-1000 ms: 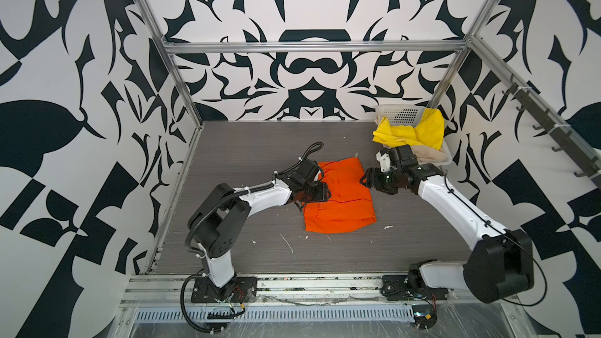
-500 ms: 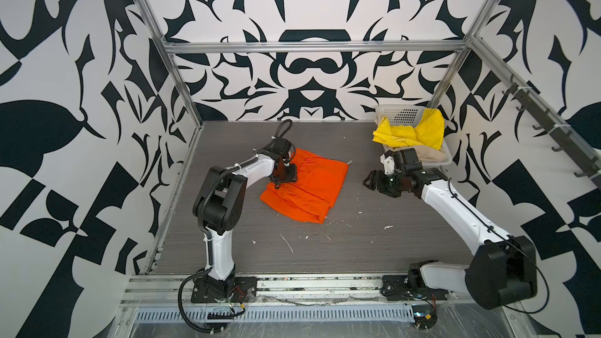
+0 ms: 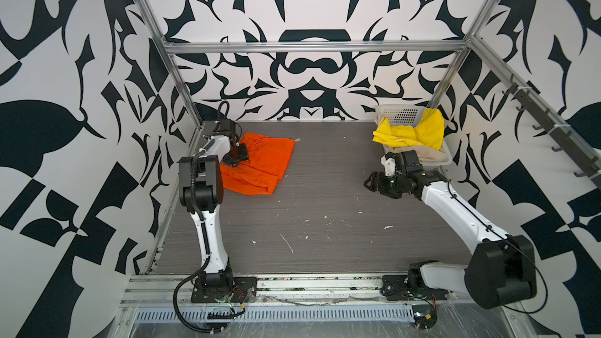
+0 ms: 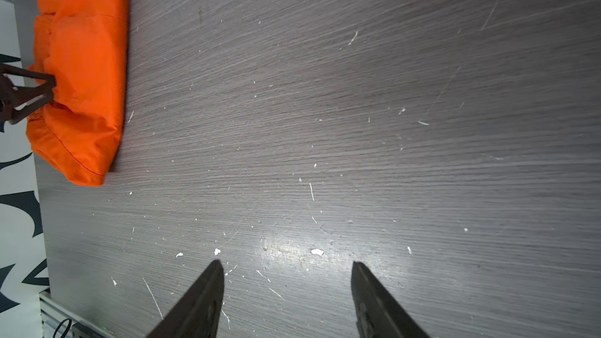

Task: Fold and stack the shorts
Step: 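Drag the folded orange shorts with the left gripper to the table edge, release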

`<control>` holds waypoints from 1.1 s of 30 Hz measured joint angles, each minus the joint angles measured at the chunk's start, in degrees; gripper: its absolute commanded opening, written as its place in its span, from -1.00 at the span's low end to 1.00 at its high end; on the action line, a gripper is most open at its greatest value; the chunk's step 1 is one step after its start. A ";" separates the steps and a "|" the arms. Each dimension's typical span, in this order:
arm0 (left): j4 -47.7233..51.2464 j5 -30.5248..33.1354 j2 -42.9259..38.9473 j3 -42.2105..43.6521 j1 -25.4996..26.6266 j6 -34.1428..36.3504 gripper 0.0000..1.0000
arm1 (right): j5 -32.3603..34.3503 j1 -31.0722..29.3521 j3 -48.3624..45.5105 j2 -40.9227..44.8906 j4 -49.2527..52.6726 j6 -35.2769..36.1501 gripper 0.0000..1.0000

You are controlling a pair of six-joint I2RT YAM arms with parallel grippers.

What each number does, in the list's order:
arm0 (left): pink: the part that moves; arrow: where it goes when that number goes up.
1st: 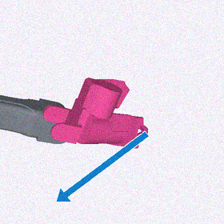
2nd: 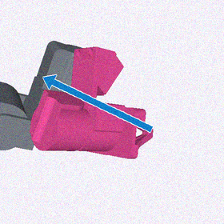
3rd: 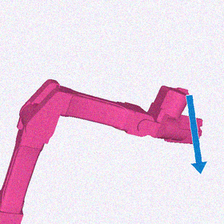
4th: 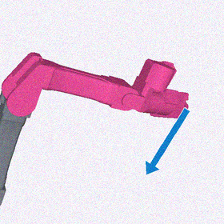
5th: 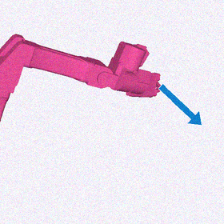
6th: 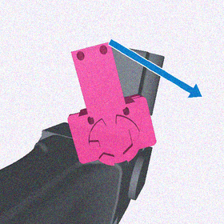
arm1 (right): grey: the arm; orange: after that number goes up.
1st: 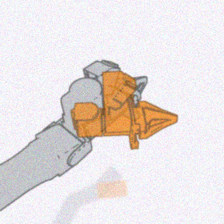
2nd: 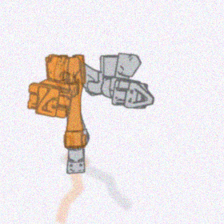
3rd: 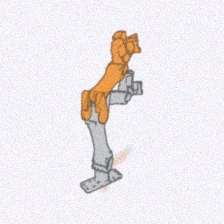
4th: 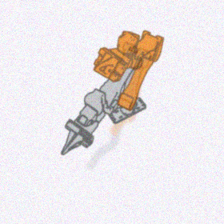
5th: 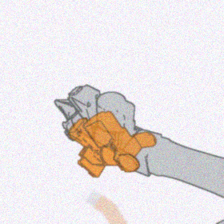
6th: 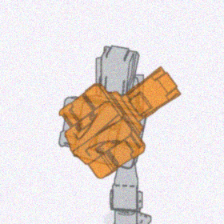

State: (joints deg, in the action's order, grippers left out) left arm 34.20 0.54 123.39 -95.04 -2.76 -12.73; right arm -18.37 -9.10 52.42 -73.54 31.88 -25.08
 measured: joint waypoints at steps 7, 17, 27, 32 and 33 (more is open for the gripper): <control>4.20 2.25 0.00 -3.39 -4.48 1.64 0.37 | -0.79 0.20 -0.02 -0.04 -0.09 0.02 0.32; 4.39 8.09 -4.31 -0.74 5.84 4.37 0.68 | -2.10 0.28 -0.02 -0.04 -1.46 -0.55 0.31; 7.80 10.78 8.63 -13.00 4.48 4.85 0.68 | -2.43 0.31 -0.02 0.00 -1.53 -0.74 0.31; 9.66 10.71 14.51 -22.62 3.23 4.87 0.68 | -2.43 0.39 -0.09 0.37 -1.53 -0.98 0.31; 10.14 10.67 15.41 -24.28 2.97 4.87 0.68 | -2.43 0.39 -0.09 0.48 -1.51 -1.03 0.31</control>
State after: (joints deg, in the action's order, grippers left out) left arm 44.34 11.20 138.80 -119.33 0.21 -7.86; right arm -20.80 -8.71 52.34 -73.06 30.37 -26.11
